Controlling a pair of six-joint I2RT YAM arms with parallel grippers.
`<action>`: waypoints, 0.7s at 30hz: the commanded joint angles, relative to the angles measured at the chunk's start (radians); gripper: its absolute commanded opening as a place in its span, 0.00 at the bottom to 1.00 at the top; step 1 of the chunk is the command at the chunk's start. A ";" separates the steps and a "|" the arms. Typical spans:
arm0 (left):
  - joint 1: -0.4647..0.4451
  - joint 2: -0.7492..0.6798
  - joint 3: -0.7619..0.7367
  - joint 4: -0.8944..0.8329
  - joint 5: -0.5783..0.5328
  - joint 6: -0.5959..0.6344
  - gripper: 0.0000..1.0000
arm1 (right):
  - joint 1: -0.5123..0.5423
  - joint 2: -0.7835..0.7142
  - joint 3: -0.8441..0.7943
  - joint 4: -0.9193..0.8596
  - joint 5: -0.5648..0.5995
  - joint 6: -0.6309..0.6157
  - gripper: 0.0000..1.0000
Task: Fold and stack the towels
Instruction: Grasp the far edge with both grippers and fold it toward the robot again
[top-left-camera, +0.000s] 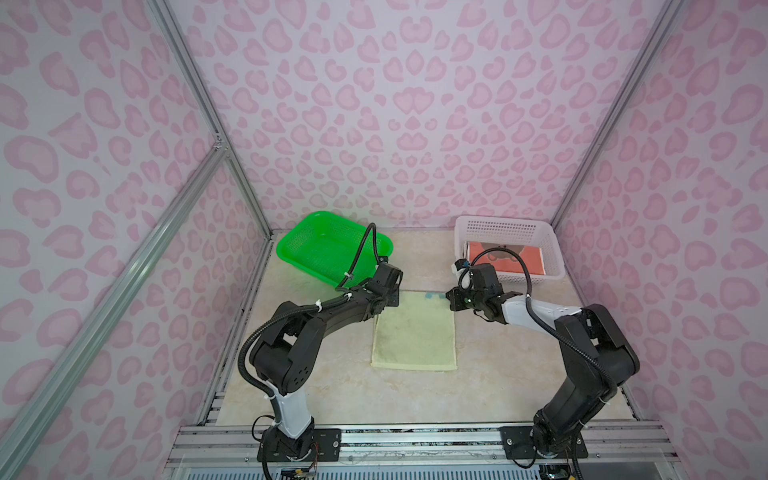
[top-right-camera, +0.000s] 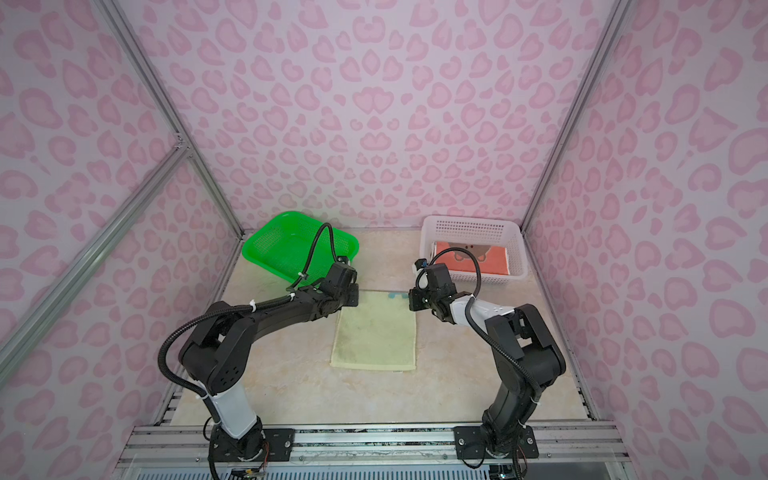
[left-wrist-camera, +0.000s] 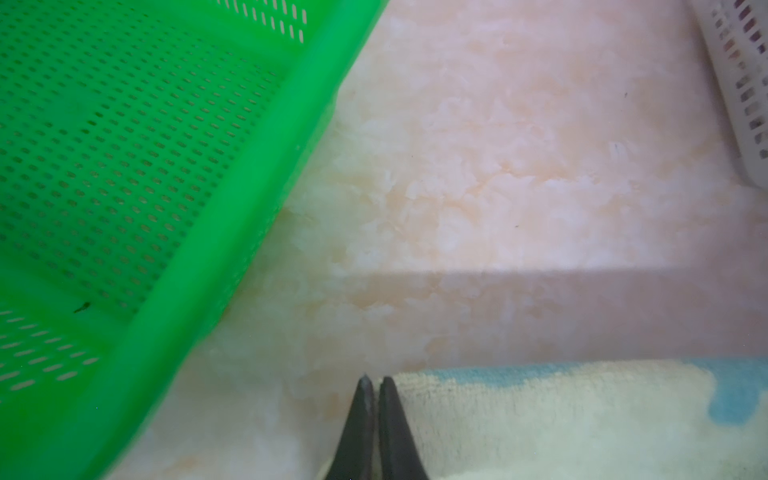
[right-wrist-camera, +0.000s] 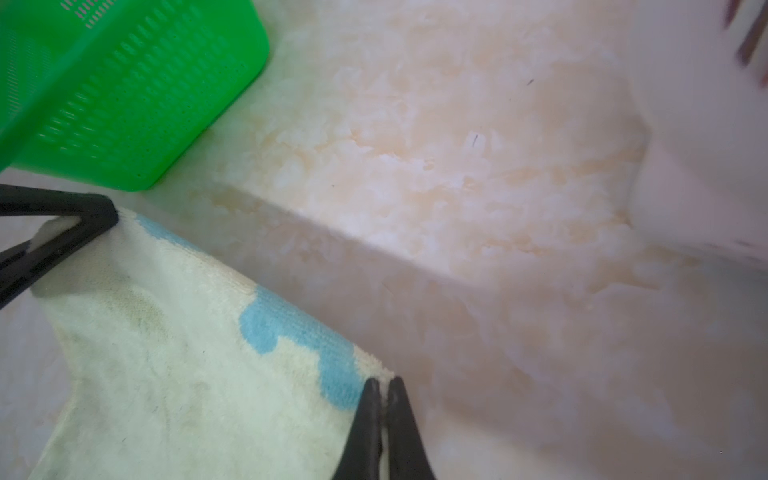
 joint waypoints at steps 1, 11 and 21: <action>0.002 -0.076 -0.057 0.078 -0.028 0.016 0.03 | -0.001 -0.043 -0.029 0.008 -0.033 -0.043 0.00; -0.038 -0.301 -0.247 0.069 0.013 -0.003 0.03 | 0.063 -0.251 -0.163 -0.091 -0.051 -0.071 0.00; -0.140 -0.534 -0.423 -0.058 -0.054 -0.062 0.02 | 0.170 -0.491 -0.338 -0.215 0.033 -0.011 0.00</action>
